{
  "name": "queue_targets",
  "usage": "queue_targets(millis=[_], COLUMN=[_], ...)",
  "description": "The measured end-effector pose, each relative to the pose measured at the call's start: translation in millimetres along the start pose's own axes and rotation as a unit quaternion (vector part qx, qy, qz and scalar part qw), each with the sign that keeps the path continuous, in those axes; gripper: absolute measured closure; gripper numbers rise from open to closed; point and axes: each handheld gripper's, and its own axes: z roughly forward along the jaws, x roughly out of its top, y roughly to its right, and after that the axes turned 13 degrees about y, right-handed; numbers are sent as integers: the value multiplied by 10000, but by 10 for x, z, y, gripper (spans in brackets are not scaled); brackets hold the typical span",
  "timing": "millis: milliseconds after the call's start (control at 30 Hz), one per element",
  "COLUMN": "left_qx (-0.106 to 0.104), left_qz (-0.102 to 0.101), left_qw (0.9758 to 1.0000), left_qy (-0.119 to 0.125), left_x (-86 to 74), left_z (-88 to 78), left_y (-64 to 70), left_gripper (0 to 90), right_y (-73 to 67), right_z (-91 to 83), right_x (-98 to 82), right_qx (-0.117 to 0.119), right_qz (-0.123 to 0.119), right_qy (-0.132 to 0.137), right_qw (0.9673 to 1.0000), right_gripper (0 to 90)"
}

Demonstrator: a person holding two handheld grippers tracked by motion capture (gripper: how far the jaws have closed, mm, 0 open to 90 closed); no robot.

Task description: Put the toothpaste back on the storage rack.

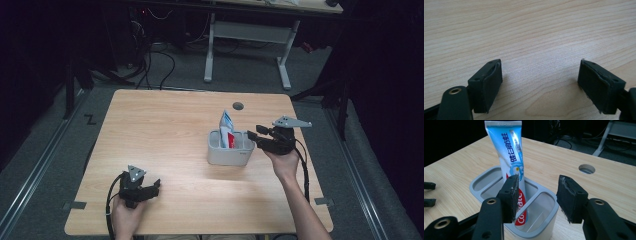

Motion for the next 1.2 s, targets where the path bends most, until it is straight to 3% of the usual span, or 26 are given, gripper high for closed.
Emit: queue_targets(millis=[767, 1200], left_qx=[8, 6], left_qz=[-14, -22], left_qw=[10000, 10000], left_qy=[3, 5], left_x=[1, 1], left_z=[3, 2], left_y=[1, -1], left_gripper=[204, 204], right_y=[96, 181], right_z=[-256, -462], right_x=[-94, -157], right_qx=[-145, -340], right_qz=[81, 149], right_qy=[90, 80], right_qw=[9998, 9993], right_gripper=[525, 528])
